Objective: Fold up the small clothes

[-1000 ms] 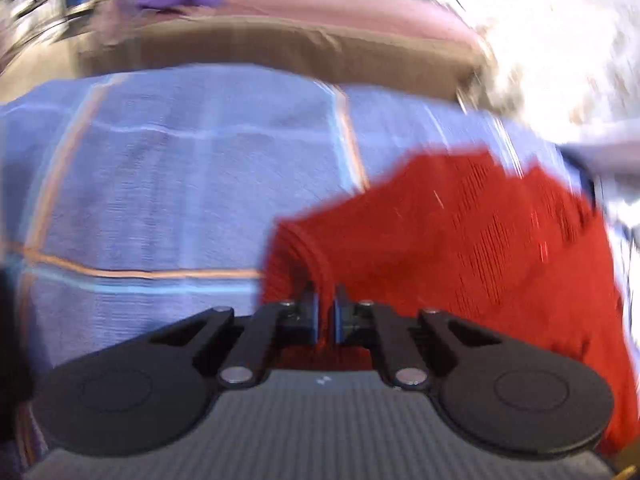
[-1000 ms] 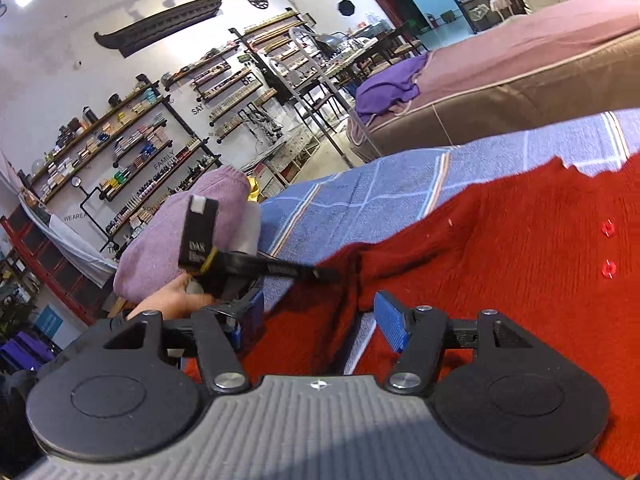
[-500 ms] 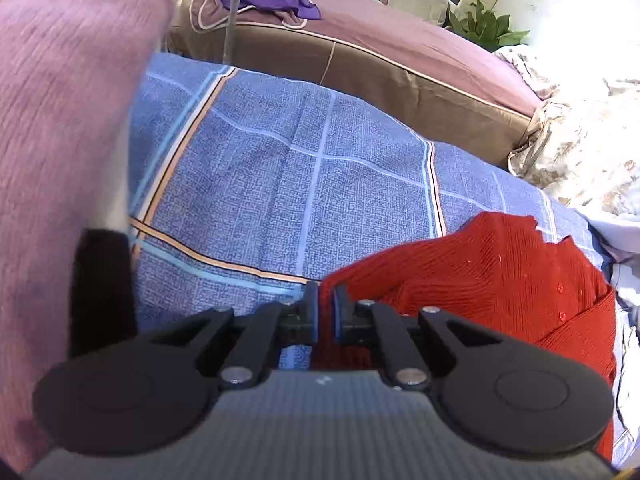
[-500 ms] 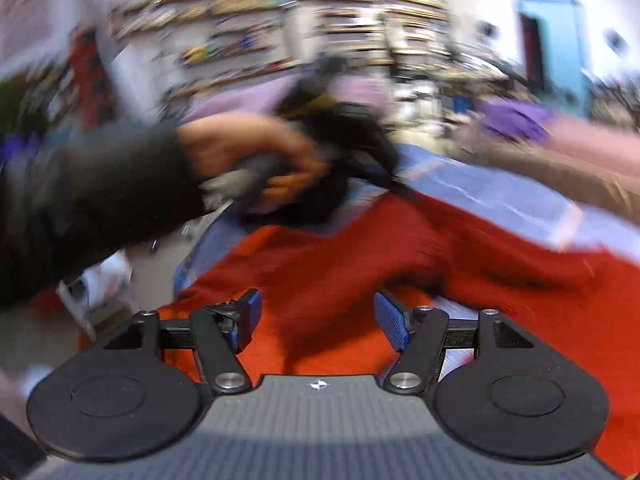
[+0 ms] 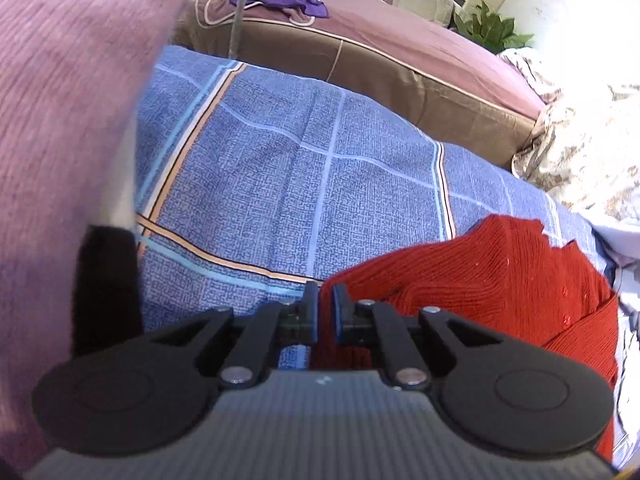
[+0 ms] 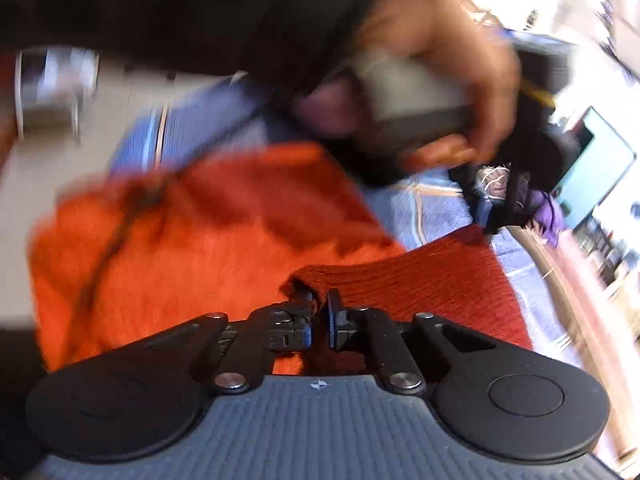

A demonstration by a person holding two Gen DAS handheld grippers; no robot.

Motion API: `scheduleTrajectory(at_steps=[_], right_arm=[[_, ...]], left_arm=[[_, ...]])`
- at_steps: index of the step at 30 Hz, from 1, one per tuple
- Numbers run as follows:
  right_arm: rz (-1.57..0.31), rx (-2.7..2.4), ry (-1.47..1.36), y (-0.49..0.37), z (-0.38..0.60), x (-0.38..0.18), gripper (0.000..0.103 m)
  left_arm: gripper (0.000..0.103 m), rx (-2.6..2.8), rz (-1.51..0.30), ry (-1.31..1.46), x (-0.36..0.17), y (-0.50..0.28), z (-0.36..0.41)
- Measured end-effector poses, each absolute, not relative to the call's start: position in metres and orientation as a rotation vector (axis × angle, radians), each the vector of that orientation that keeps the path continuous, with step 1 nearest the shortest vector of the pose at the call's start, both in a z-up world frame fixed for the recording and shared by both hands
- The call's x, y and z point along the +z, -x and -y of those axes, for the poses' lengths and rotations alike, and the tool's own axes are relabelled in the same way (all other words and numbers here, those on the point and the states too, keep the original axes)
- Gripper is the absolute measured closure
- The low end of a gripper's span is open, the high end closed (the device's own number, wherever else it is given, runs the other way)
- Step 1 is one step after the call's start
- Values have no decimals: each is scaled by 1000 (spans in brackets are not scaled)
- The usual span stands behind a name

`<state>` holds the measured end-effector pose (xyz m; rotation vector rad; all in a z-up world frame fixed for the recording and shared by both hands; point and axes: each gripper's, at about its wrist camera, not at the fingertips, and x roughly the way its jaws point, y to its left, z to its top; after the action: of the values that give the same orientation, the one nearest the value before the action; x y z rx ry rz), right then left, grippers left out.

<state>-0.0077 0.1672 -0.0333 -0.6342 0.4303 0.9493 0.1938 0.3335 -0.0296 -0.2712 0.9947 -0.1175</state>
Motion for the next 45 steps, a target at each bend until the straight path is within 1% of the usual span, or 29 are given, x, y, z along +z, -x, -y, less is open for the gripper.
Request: scheduleTrajectory(at_steps=[2,4,5,7,8,9,10,11,12,15,20,22,24,28,29,32,34,38,39,42,45], right_arm=[[-449,976,415,-5,-137,-5,93],[-496,1045,129,-26,-97,24,93],[-512,1044,-6,-38,-77,36,93],[-517,1030,-262,-64,-28,55,93],[-514,997,-356,-76,-2,60,93],[-521,969,-445,-88,24,63,93],[-515,937,-538,-98,52,64,93],[-502,899,-630,-107,85,64,93],[-490,855,-694,-113,114,63,93],[-455,679,-744,-117,198,61,93],[-477,334,-775,-122,311,24,93],[-484,252,-805,-122,338,8,93],[-487,208,-857,-119,346,-6,93],[-480,230,-910,-113,349,-11,93],[-480,235,-923,-117,351,-12,93],[-526,237,-901,-113,338,-14,93],[-556,227,-899,-114,337,-19,93],[-606,161,-859,-115,342,-35,93],[-616,135,-832,-116,344,-38,93],[-644,73,-729,-122,348,-47,93],[-672,21,-723,-131,356,-66,91]], left_arm=[[95,-123,-999,257,-29,-196,-330],[93,-138,-998,271,-27,-198,-325],[88,-153,-997,279,-25,-200,-321],[85,-172,-981,271,-17,-203,-309],[81,-181,-968,250,-12,-204,-299],[68,-194,-955,235,-6,-207,-289],[58,-199,-941,229,-2,-208,-280],[41,-205,-924,221,4,-211,-271],[32,-207,-906,209,8,-212,-263],[26,-212,-884,136,13,-217,-235],[25,-287,-946,119,-6,-217,-195],[25,-328,-930,88,-14,-204,-177],[26,-363,-874,0,-20,-180,-155],[27,-328,-790,-351,-42,-134,-95],[28,-325,-782,-411,-49,-128,-84],[30,-276,-767,-501,-69,-124,-65],[30,-230,-789,-570,-83,-130,-56],[28,-183,-874,-525,-98,-147,-61],[26,-177,-883,-508,-100,-149,-64],[26,-176,-893,-478,-101,-151,-75],[26,-176,-893,-478,-98,-151,-74]])
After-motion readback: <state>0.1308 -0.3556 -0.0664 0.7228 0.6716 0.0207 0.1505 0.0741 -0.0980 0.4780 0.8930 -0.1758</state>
